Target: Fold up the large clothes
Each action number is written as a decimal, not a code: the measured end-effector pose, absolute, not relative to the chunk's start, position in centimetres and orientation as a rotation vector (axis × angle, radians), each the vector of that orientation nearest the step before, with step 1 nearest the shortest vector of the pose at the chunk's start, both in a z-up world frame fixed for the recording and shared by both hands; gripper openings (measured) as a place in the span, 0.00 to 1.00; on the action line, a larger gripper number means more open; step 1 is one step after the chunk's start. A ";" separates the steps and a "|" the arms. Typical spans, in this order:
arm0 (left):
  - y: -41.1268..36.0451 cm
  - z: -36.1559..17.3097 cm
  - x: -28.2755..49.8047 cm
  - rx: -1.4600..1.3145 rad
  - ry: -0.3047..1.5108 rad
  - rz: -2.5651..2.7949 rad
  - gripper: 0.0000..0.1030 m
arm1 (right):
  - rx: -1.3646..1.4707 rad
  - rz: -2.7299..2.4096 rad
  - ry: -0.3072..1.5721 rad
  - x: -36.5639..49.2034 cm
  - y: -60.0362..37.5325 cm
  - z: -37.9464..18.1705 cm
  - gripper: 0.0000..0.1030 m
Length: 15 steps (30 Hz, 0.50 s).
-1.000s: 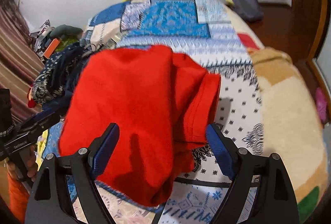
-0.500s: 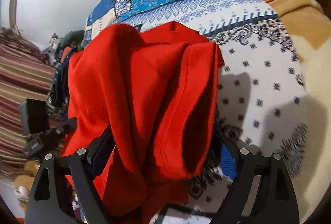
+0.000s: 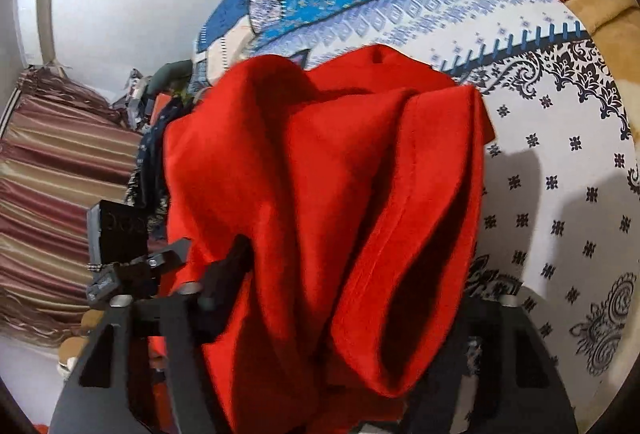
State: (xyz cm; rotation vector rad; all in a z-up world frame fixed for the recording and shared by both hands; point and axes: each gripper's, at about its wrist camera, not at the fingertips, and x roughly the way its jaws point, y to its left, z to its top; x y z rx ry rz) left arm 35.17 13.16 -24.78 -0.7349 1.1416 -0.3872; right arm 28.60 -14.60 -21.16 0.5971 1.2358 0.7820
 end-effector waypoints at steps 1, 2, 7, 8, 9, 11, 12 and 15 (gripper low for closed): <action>13.2 -24.5 34.7 -0.733 1.134 -0.391 0.58 | 0.593 0.777 1.229 28.4 -14.6 -20.8 0.38; 13.2 -24.1 34.3 -0.729 1.130 -0.394 0.56 | 0.591 0.778 1.222 28.2 -14.7 -20.3 0.35; 12.7 -20.9 32.3 -0.636 1.095 -0.399 0.42 | 0.557 0.758 1.193 27.3 -14.6 -17.5 0.26; 12.6 -19.9 31.9 -0.608 1.077 -0.397 0.42 | 0.553 0.766 1.179 27.0 -14.4 -16.5 0.25; 12.5 -18.8 31.3 -0.583 1.060 -0.397 0.41 | 0.548 0.771 1.168 27.0 -14.3 -15.8 0.25; 12.7 -16.8 30.4 -0.551 1.029 -0.400 0.40 | 0.521 0.788 1.133 26.4 -13.7 -13.6 0.24; 13.0 -15.9 30.1 -0.541 1.015 -0.401 0.39 | 0.503 0.799 1.114 26.2 -13.1 -12.4 0.24; 14.7 -12.6 29.2 -0.519 0.966 -0.396 0.38 | 0.450 0.830 1.057 25.7 -11.0 -9.0 0.24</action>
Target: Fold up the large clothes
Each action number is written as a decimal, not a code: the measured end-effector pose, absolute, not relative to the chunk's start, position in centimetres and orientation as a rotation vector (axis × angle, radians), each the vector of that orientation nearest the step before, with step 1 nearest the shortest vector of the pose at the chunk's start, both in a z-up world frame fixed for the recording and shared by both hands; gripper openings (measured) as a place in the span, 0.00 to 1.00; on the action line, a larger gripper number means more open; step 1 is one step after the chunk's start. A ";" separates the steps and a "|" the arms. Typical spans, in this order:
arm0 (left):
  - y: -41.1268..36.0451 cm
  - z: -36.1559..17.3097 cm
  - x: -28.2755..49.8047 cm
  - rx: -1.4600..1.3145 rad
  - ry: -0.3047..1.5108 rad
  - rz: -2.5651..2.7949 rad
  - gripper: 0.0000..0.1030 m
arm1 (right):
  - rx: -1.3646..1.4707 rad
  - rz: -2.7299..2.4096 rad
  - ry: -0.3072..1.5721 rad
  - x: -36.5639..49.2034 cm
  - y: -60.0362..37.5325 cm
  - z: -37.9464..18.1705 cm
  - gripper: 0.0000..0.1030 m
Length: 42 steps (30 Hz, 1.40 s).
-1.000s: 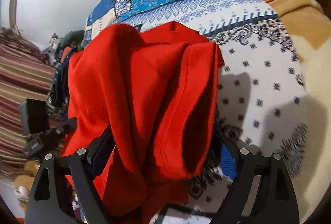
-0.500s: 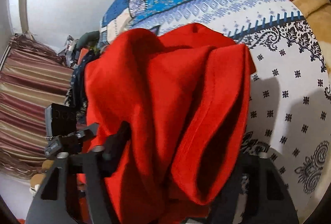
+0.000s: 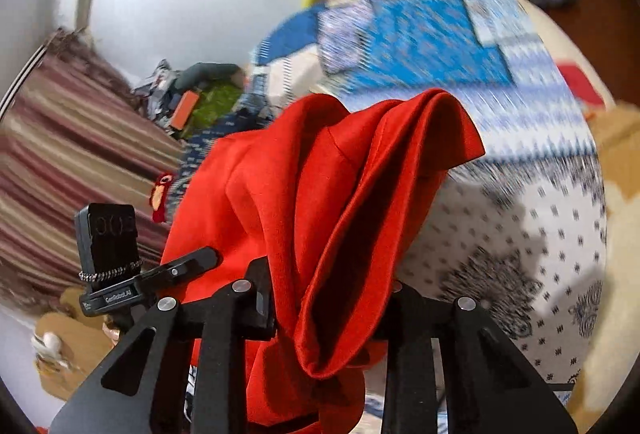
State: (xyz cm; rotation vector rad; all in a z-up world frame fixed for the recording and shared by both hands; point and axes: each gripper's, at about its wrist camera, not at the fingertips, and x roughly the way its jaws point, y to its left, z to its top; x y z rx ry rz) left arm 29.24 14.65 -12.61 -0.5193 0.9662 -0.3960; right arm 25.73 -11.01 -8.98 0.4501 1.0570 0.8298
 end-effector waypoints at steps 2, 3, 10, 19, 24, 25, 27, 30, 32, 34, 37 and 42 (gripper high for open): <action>16.0 -10.5 28.5 -0.524 0.921 -0.393 0.37 | 0.415 0.850 1.015 25.5 -9.3 -6.9 0.24; 16.8 -9.3 28.1 -0.529 0.893 -0.392 0.37 | 0.401 0.858 0.997 25.4 -8.7 -6.1 0.24; 23.1 -1.6 27.5 -0.450 0.735 -0.312 0.36 | 0.300 0.934 0.865 25.9 -1.0 0.2 0.24; 34.5 0.5 28.4 -0.482 0.648 -0.148 0.36 | 0.236 1.038 0.808 29.9 11.9 1.7 0.24; 41.2 -4.2 30.8 -0.558 0.717 -0.034 0.36 | 0.203 1.037 0.885 31.8 18.2 -2.0 0.24; 42.2 -5.3 31.2 -0.569 0.742 -0.011 0.37 | 0.190 1.027 0.908 32.1 19.1 -3.2 0.26; 43.7 -7.9 31.6 -0.566 0.807 0.045 0.41 | 0.154 0.984 0.968 33.0 20.6 -6.1 0.29; 44.6 -10.0 31.0 -0.521 0.811 0.066 0.51 | 0.095 0.925 1.024 33.7 21.5 -9.6 0.46; 44.5 -10.4 30.6 -0.484 0.807 0.079 0.58 | 0.078 0.910 1.015 33.5 21.0 -10.2 0.54; 43.9 -10.6 30.5 -0.411 0.817 0.115 0.66 | 0.045 0.887 1.002 33.2 20.4 -10.1 0.65; 43.8 -10.6 31.0 -0.376 0.833 0.160 0.68 | -0.020 0.851 0.982 32.2 19.7 -9.0 0.67; 42.2 -8.7 30.5 -0.285 0.833 0.246 0.68 | -0.129 0.761 0.923 30.9 19.1 -6.4 0.67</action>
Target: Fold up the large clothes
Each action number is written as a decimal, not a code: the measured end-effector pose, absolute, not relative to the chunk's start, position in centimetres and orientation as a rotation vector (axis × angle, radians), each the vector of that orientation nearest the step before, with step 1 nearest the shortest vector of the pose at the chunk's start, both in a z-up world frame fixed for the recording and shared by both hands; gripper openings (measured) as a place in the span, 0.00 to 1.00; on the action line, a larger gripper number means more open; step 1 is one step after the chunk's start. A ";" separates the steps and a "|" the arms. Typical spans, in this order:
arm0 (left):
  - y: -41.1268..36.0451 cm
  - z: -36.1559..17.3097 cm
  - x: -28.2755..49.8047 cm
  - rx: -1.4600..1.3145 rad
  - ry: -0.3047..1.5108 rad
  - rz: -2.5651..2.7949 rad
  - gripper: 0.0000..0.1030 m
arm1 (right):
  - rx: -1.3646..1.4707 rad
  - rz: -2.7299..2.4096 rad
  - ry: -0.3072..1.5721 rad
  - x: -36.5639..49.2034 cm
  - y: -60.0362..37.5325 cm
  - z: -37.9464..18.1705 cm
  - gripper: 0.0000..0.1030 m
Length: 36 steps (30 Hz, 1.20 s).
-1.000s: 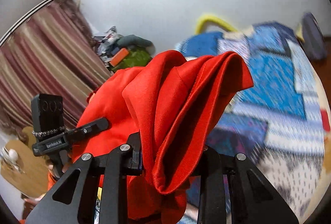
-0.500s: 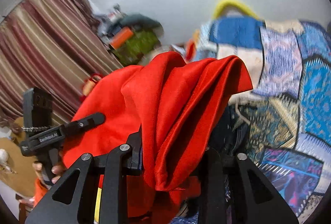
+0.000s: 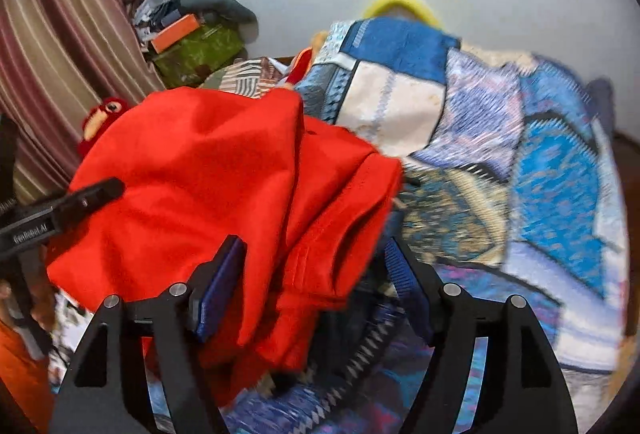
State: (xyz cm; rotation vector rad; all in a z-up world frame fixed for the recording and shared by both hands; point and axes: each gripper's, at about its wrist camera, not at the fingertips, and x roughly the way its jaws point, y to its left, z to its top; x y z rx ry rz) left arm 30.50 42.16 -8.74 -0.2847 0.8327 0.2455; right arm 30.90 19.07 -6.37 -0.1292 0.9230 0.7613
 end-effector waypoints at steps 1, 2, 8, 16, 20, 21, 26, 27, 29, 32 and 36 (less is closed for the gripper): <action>41.6 -8.3 30.2 -0.260 0.827 0.257 0.68 | -0.153 0.754 0.900 30.1 18.5 -5.6 0.67; 40.9 -7.6 29.6 -0.237 0.821 0.260 0.68 | -0.166 0.752 0.884 29.7 18.2 -5.1 0.67; 37.4 -3.1 24.8 -0.184 0.736 0.257 0.68 | -0.184 0.768 0.772 26.0 16.2 -1.4 0.67; 31.8 4.9 15.1 -0.146 0.508 0.254 0.68 | -0.098 0.806 0.540 18.4 12.2 5.7 0.67; 28.4 8.0 9.7 -0.123 0.376 0.263 0.68 | -0.050 0.822 0.403 14.2 9.9 8.7 0.67; 27.4 8.6 8.2 -0.118 0.344 0.266 0.68 | -0.036 0.830 0.369 13.0 9.3 9.5 0.67; 23.1 9.7 2.5 -0.068 0.217 0.297 0.68 | 0.012 0.859 0.242 7.8 6.8 11.4 0.67; 22.4 9.7 1.7 -0.057 0.200 0.306 0.68 | 0.014 0.858 0.221 6.9 6.4 11.5 0.67; 20.8 9.6 0.0 -0.032 0.164 0.328 0.68 | 0.018 0.854 0.181 5.3 5.8 11.4 0.67; 19.0 9.2 -1.7 -0.034 0.133 0.323 0.68 | 0.021 0.845 0.157 3.6 5.3 10.8 0.67; 17.5 8.3 -3.2 -0.043 0.115 0.324 0.68 | 0.004 0.808 0.137 2.1 5.2 9.8 0.68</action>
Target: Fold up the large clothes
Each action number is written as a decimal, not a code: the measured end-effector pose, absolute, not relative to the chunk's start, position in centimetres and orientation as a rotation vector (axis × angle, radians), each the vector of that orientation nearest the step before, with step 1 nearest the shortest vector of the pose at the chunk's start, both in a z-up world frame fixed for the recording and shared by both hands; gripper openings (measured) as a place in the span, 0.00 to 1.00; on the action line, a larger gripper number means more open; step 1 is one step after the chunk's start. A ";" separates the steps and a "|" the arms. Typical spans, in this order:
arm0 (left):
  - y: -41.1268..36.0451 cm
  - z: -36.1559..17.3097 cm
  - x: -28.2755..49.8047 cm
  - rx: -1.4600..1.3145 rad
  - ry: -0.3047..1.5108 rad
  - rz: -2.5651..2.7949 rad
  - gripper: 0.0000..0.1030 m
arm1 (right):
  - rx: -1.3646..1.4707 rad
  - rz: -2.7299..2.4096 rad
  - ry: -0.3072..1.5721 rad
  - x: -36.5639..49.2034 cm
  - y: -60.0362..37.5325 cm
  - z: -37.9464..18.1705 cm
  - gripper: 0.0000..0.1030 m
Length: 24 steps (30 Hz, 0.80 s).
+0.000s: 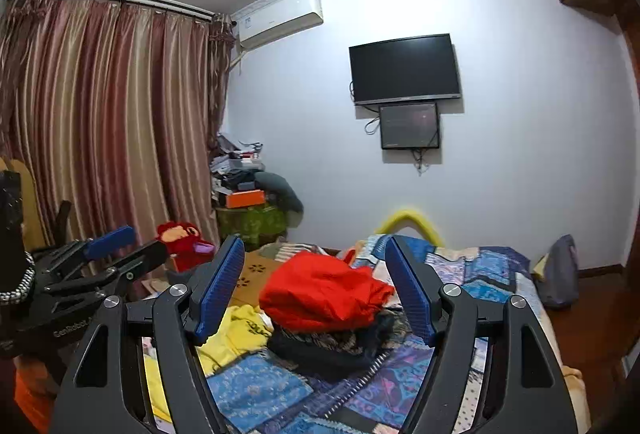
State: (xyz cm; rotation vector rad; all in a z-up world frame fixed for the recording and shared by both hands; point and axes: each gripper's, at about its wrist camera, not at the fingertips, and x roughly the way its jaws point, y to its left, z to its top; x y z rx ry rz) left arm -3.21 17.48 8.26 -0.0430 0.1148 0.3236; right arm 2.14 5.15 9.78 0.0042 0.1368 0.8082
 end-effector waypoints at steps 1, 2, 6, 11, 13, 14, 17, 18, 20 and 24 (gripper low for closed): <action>17.2 8.1 -3.6 -0.044 0.113 0.325 0.69 | -0.007 0.799 0.133 1.9 5.3 9.5 0.71; 17.0 8.0 -4.0 -0.046 0.110 0.328 0.70 | -0.013 0.790 0.133 1.6 5.3 9.4 0.72; 16.5 7.7 -4.8 -0.039 0.088 0.368 0.87 | -0.012 0.764 0.127 1.0 5.1 9.3 0.89; 16.5 7.5 -5.3 -0.052 0.079 0.390 0.98 | 0.012 0.732 0.123 1.1 4.8 9.4 0.98; 16.4 7.5 -5.5 -0.050 0.078 0.399 0.98 | 0.019 0.730 0.127 1.2 4.7 9.6 0.98; 16.5 7.4 -5.5 -0.051 0.077 0.402 0.99 | 0.019 0.729 0.128 1.2 4.6 9.6 0.98; 16.6 7.2 -5.5 -0.058 0.081 0.401 0.99 | 0.023 0.729 0.131 0.9 4.1 9.2 0.98; 16.6 7.2 -5.6 -0.058 0.083 0.401 0.99 | 0.024 0.730 0.132 0.9 4.1 9.3 0.99; 16.3 7.0 -5.6 -0.055 0.085 0.404 0.99 | 0.024 0.729 0.133 0.5 3.9 8.7 0.99; 16.2 6.9 -5.6 -0.051 0.086 0.402 0.99 | 0.027 0.730 0.142 0.5 3.7 8.7 0.99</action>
